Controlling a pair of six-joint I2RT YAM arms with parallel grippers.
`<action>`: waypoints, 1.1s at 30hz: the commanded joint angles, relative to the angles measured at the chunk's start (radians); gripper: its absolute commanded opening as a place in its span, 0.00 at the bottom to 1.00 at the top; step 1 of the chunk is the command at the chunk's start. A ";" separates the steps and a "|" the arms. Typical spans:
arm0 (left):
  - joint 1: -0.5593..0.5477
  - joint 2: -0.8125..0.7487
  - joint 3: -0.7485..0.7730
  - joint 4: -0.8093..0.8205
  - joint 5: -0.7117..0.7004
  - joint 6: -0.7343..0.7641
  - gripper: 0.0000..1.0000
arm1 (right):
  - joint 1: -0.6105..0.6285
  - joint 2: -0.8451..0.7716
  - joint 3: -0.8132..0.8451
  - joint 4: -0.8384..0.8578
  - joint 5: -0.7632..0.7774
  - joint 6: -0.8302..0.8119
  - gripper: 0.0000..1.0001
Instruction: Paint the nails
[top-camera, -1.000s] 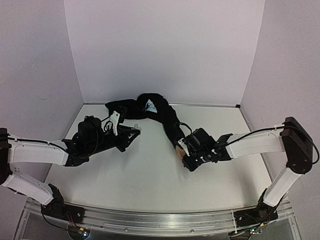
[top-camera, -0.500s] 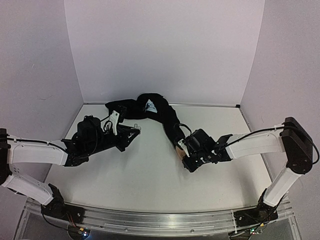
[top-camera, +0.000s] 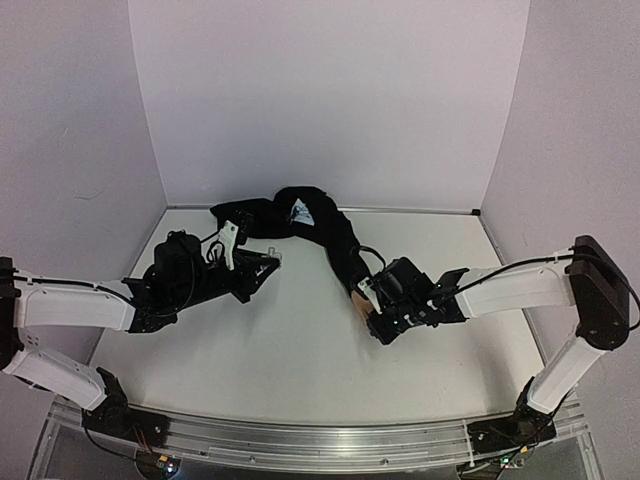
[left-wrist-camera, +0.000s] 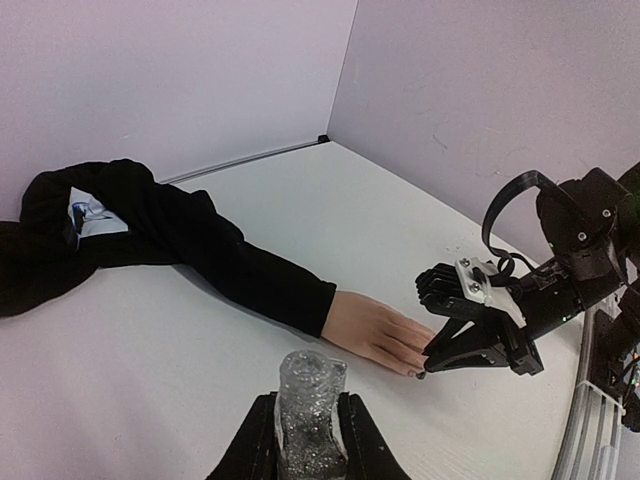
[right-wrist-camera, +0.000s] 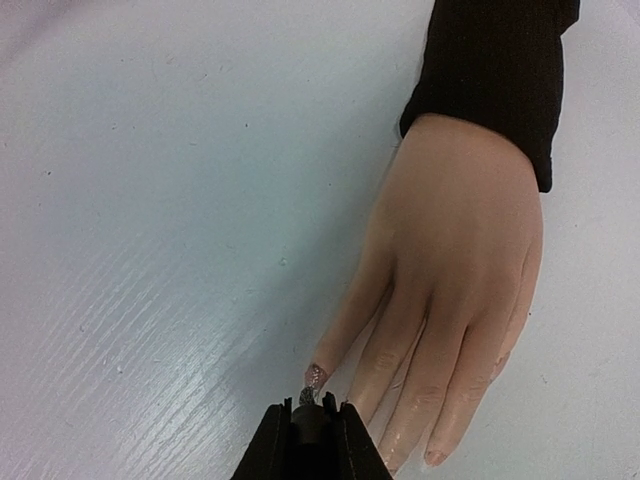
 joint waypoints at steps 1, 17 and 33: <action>-0.001 -0.023 0.006 0.011 0.012 -0.011 0.00 | 0.009 -0.037 -0.003 -0.005 0.008 0.003 0.00; 0.000 -0.018 0.007 0.014 0.016 -0.013 0.00 | 0.026 -0.070 0.030 -0.048 0.036 -0.042 0.00; -0.001 -0.023 0.006 0.004 0.013 -0.006 0.00 | 0.026 0.008 0.068 -0.018 0.046 -0.041 0.00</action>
